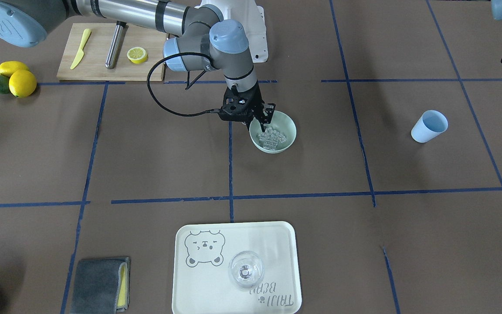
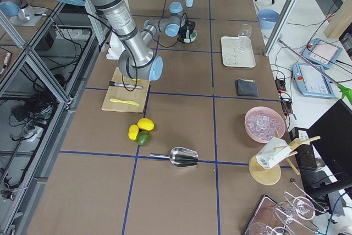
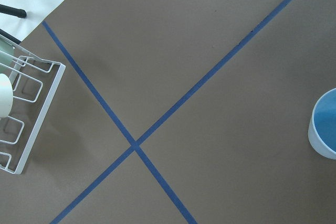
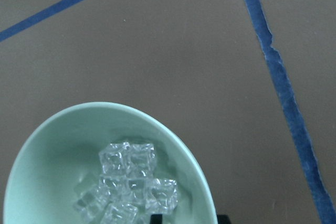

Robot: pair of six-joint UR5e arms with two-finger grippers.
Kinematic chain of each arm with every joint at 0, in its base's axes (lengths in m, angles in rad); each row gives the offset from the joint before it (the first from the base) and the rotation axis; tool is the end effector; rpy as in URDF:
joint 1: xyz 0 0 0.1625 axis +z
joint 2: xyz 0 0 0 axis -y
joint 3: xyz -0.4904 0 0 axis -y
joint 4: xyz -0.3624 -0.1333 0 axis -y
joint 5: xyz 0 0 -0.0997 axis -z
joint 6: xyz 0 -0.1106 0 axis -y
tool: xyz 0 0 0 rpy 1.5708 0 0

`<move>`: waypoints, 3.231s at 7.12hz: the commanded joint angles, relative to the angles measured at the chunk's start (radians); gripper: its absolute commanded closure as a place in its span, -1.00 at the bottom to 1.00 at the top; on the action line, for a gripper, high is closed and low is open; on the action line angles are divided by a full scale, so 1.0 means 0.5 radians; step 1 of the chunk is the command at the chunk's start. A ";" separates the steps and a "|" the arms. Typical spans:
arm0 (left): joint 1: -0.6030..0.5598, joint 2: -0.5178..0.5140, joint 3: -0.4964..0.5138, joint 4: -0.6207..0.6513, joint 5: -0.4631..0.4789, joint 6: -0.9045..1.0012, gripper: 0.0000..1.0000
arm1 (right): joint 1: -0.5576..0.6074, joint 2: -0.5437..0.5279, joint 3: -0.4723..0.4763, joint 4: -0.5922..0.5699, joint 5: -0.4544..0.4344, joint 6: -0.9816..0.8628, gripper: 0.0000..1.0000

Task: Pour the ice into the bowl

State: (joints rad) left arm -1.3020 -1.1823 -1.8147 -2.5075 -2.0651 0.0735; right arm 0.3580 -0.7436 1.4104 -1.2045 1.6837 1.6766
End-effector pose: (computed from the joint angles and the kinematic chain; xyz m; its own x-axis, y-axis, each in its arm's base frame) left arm 0.0050 -0.3224 0.6660 0.7433 0.6076 -0.2800 -0.2418 0.6342 0.7344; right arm -0.6987 -0.3904 0.2410 0.4498 0.2803 0.8480 -0.3068 0.9402 -0.1481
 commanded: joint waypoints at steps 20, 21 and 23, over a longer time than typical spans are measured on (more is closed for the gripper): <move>-0.074 0.011 -0.034 -0.001 -0.015 -0.015 -1.00 | 1.256 -1.749 0.606 0.294 1.142 -1.675 -1.00; -0.074 0.011 -0.034 -0.001 -0.015 -0.015 -1.00 | 1.390 -1.762 0.639 0.316 1.167 -1.687 -1.00; -0.071 -0.007 -0.022 0.066 -0.088 -0.015 -1.00 | 1.804 -1.771 0.622 0.271 1.460 -1.885 -1.00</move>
State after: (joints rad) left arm -1.3384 -1.1814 -1.8302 -2.4944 -2.0848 0.0659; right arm 1.1368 -1.6249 1.7261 -1.0607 2.3371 0.8043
